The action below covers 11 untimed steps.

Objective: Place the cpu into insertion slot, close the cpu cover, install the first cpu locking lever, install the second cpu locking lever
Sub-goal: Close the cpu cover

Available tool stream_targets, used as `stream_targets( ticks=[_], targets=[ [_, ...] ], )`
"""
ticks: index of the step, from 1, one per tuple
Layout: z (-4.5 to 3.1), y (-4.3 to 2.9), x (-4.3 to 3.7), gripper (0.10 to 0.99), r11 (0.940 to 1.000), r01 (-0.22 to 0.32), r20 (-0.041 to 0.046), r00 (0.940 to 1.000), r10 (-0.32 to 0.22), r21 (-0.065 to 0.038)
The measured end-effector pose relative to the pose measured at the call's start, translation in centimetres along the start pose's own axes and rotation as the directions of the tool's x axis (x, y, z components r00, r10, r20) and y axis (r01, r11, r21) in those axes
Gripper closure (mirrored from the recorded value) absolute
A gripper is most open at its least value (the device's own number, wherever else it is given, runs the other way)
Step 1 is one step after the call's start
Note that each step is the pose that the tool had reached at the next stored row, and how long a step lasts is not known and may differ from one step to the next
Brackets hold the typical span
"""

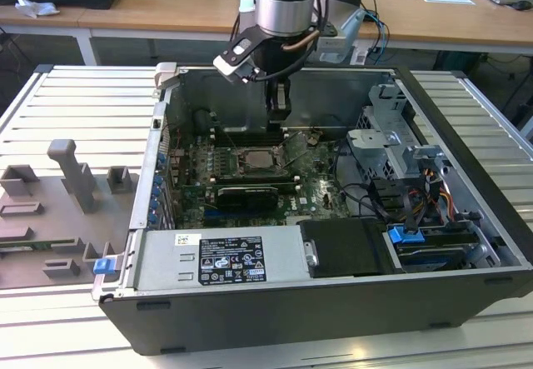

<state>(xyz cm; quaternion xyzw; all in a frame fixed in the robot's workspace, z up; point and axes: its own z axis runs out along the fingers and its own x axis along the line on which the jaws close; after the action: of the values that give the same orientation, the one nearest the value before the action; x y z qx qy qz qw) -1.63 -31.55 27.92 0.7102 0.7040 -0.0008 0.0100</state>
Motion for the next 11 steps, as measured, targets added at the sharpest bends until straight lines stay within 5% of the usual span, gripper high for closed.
stream_targets(
  ticks=[4,8,11],
  targets=[
    [-0.52,0.31,-0.01,0.98,1.0,0.0,0.0005,1.0,0.0,0.0],
    [-0.49,2.42,0.01,0.98,1.0,0.0,0.0009,1.0,0.0,0.009],
    [-0.46,2.85,0.02,0.98,1.0,0.0,0.0008,1.0,0.0,0.009]
  ],
)
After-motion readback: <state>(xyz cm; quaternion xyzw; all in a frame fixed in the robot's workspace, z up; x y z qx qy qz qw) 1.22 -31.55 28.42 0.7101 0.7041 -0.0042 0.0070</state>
